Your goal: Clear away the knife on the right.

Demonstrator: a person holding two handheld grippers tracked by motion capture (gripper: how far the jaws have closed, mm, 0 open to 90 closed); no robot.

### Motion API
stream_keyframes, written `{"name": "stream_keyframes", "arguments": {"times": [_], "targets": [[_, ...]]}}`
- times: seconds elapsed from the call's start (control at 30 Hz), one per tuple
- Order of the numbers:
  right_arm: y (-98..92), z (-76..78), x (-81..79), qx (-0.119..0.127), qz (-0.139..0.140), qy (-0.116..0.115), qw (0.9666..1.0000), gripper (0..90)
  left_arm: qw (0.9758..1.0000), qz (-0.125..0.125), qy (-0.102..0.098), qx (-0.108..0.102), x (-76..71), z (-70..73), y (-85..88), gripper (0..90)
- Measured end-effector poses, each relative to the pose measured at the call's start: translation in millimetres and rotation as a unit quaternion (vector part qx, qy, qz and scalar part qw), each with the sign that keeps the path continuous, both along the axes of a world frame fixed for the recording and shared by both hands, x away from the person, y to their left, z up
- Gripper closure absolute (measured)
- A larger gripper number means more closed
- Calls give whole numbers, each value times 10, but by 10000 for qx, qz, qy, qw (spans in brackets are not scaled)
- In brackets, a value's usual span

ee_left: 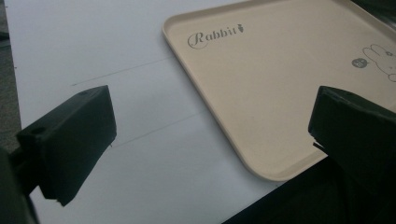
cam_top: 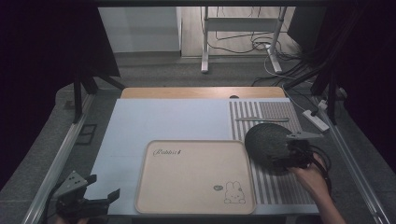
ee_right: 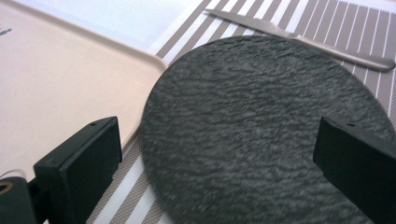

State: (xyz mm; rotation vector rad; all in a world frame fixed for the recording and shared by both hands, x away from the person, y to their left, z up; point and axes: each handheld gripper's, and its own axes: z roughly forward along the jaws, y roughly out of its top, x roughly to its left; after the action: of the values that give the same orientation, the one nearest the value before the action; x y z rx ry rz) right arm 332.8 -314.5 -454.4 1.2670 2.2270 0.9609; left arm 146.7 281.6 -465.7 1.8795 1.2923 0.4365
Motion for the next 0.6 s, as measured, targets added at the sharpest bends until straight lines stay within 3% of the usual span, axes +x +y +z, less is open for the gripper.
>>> {"name": "stream_keyframes", "arguments": {"times": [0.37, 0.6], "targets": [[-8, -53, 285, -110, -95, 73, 9999, 16, 10000, 10, 16, -13, 3, -1, 5, 12], [-27, -82, 510, -194, -336, 168, 9991, 16, 10000, 15, 22, -28, 4, -2, 6, 12]]}}
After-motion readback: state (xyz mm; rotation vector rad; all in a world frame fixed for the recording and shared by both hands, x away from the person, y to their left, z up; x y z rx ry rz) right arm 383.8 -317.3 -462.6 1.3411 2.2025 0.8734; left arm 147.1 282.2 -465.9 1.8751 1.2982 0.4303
